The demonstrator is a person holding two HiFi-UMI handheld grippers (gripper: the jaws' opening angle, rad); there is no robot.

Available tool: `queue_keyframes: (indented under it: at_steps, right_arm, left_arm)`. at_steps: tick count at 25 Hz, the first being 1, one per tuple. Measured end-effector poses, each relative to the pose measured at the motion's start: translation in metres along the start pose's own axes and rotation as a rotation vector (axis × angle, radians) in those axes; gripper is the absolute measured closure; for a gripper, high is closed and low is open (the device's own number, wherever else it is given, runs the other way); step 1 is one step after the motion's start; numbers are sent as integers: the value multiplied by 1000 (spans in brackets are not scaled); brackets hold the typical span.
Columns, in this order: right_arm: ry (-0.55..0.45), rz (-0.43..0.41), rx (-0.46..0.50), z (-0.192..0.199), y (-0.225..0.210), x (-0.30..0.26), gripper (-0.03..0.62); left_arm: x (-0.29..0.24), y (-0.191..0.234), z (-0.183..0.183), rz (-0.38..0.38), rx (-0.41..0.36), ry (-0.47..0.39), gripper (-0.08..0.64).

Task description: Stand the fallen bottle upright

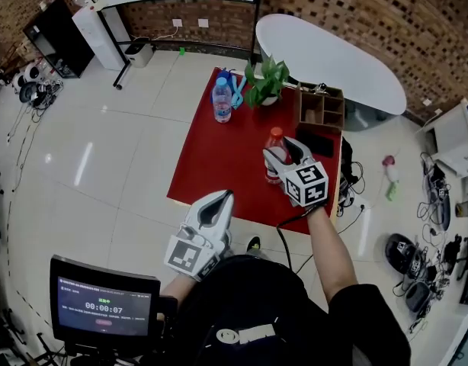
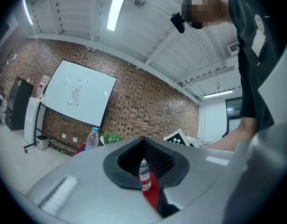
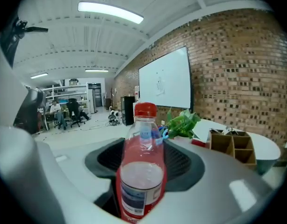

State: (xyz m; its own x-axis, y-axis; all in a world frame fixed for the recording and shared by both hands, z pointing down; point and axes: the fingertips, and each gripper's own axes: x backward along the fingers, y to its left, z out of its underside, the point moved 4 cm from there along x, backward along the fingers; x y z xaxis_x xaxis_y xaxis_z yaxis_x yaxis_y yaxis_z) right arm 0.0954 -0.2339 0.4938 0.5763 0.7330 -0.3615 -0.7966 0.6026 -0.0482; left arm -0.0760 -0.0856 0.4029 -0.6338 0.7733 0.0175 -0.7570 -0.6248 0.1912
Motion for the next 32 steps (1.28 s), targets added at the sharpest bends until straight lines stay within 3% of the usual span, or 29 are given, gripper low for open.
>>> queue_keyframes:
  at_steps: [7,13,18,32]
  right_arm:
    - [-168,19,-97,-1,-15,11,337]
    - [-112,22,-21,41,-4,10,307]
    - [-121,0,-27,46,-6,27,304]
    - [-70,-25,-1,47,1,35,303]
  left_arm:
    - [-9,-16,4,41,-21,32,557]
    - [-6,-28,2,37,-16,44,557]
    - [-2,-26,3,24,-18,52,557]
    - [-13,-41,2,77,-46,49,557]
